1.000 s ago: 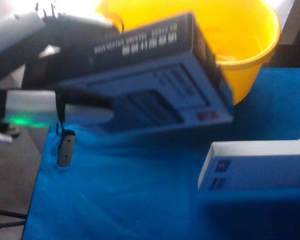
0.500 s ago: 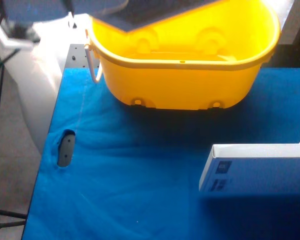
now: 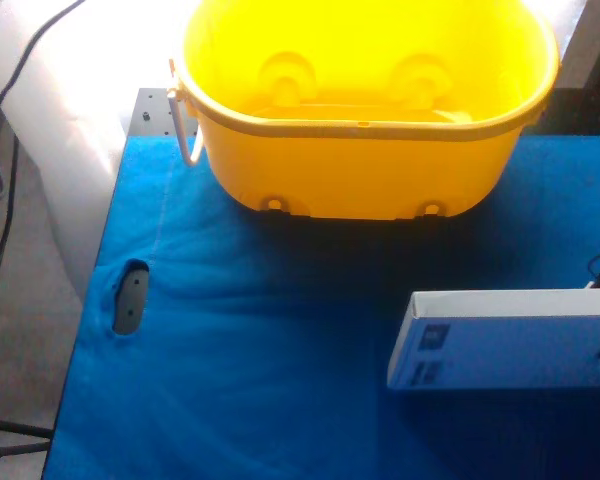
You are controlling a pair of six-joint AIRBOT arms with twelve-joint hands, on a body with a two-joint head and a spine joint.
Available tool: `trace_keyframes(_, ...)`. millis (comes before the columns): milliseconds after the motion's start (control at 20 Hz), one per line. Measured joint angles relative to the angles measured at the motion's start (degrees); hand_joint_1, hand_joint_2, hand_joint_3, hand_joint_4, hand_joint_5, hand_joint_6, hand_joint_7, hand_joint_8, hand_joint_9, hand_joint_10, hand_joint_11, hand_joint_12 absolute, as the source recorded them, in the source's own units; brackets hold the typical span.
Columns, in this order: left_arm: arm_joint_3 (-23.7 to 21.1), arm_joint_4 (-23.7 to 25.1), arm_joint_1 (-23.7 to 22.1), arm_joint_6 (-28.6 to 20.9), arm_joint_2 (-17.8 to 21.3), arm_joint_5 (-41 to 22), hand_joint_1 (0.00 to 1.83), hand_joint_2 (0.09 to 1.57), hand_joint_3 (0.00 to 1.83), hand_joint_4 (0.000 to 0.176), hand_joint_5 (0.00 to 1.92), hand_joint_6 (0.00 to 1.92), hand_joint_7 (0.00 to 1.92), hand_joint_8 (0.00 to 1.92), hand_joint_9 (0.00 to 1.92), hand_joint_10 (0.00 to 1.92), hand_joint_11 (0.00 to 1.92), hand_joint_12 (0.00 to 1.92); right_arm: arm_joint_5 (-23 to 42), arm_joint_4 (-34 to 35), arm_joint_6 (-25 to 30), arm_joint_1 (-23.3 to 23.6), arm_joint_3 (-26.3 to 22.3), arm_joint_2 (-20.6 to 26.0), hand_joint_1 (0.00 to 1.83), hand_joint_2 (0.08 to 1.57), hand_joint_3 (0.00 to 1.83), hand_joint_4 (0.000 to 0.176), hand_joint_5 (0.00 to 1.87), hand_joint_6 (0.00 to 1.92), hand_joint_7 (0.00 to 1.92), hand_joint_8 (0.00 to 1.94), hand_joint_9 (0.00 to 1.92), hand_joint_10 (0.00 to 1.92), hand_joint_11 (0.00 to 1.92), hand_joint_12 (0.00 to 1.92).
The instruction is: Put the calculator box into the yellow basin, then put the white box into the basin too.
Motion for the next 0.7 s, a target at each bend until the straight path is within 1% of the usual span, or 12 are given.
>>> trace_keyframes(50,1.81,-0.15,0.0,0.0,-1.57,2.99,1.37,1.15,0.0,0.0,0.84,1.17,0.94,1.04,0.82,1.33,0.61,1.51,0.76,-0.39,0.0,0.55,0.24,-0.22,1.35,1.18,0.0,0.0,0.93,1.03,0.86,1.24,0.68,1.45,0.49,1.68)
trace_keyframes(100,3.54,-0.11,0.0,0.07,-3.02,5.51,1.37,1.15,0.0,0.0,0.8,1.21,0.91,1.07,0.85,1.31,0.72,1.41,1.14,-0.39,-0.02,0.66,0.28,-0.35,1.35,1.18,0.0,0.0,0.93,1.05,0.87,1.23,0.68,1.45,0.49,1.68)
trace_keyframes(150,5.03,-0.33,0.0,0.28,-4.33,7.87,1.46,1.14,0.0,0.0,0.77,1.21,0.9,1.06,0.89,1.17,0.78,1.55,1.14,-0.81,-0.02,0.68,0.28,-0.35,1.24,1.15,0.0,0.0,0.97,1.01,0.87,1.21,0.7,1.25,0.52,1.64)
trace_keyframes(200,6.16,-0.48,0.0,0.96,-5.31,10.03,1.38,1.16,0.0,0.0,0.76,1.25,0.89,1.11,0.88,1.25,0.76,1.43,1.14,-1.01,0.0,0.68,0.28,-0.35,1.21,1.15,0.0,0.0,0.98,1.01,0.87,1.2,0.71,1.18,0.54,1.64)
trace_keyframes(300,7.5,-1.09,0.0,3.34,-6.93,13.75,1.36,1.17,0.0,0.0,0.76,1.27,0.88,1.15,0.84,1.31,0.65,1.47,1.22,-0.87,0.0,0.79,0.28,-0.35,1.2,1.15,0.0,0.009,0.97,1.03,0.88,1.17,0.73,1.17,0.55,1.64)
trace_keyframes(350,8.07,-1.14,0.02,3.45,-7.67,15.17,1.36,1.18,0.0,0.0,0.75,1.31,0.85,1.19,0.83,1.32,0.65,1.48,1.18,-0.94,0.0,0.79,0.28,-0.35,1.21,1.15,0.0,0.0,0.98,1.01,0.86,1.22,0.72,1.19,0.55,1.65)
trace_keyframes(400,8.41,-1.22,0.04,3.48,-8.17,15.98,1.35,1.19,0.0,0.0,0.78,1.28,0.82,1.23,0.75,1.43,0.51,1.61,1.25,-1.03,0.0,0.81,0.28,-0.35,1.2,1.15,0.0,0.001,0.97,1.01,0.87,1.22,0.73,1.2,0.56,1.66)
trace_keyframes(500,9.38,-1.27,0.52,3.45,-9.03,16.68,1.34,1.21,0.0,0.0,0.79,1.26,0.79,1.29,0.69,1.49,0.4,1.69,1.44,-0.92,-0.02,1.01,0.28,-0.35,1.21,1.15,0.0,0.0,0.99,0.97,0.85,1.27,0.73,1.24,0.55,1.67)
trace_keyframes(550,10.14,-1.25,0.74,3.48,-9.68,17.35,1.22,1.21,0.0,0.0,0.87,1.18,0.71,1.4,0.51,1.36,0.21,1.8,1.31,-1.09,0.0,1.03,0.35,-0.35,1.21,1.15,0.0,0.0,0.98,0.97,0.86,1.26,0.73,1.25,0.54,1.67)
trace_keyframes(600,10.16,-1.46,0.98,3.48,-9.79,17.9,1.18,1.22,0.0,0.0,0.85,1.21,0.7,1.41,0.47,1.27,0.15,1.8,1.38,-1.11,0.0,1.05,0.35,-0.35,1.21,1.15,0.0,0.0,0.97,0.97,0.87,1.27,0.73,1.25,0.53,1.67)
trace_keyframes(650,10.64,-1.49,1.38,3.45,-10.03,18.49,1.15,1.26,0.01,0.0,0.79,1.37,0.63,1.45,0.41,1.2,0.15,1.81,1.57,-1.14,0.0,1.33,0.35,-0.35,1.21,1.15,0.0,0.0,0.98,0.97,0.87,1.25,0.71,1.22,0.4,1.65)
trace_keyframes(700,10.99,-2.12,1.73,3.5,-10.25,18.95,1.09,1.26,0.0,0.0,0.71,1.4,0.45,1.01,0.31,1.11,0.06,1.8,1.46,-1.27,0.0,1.62,0.35,-0.35,1.21,1.15,0.0,0.0,0.98,0.97,0.87,1.24,0.72,1.21,0.4,1.65)
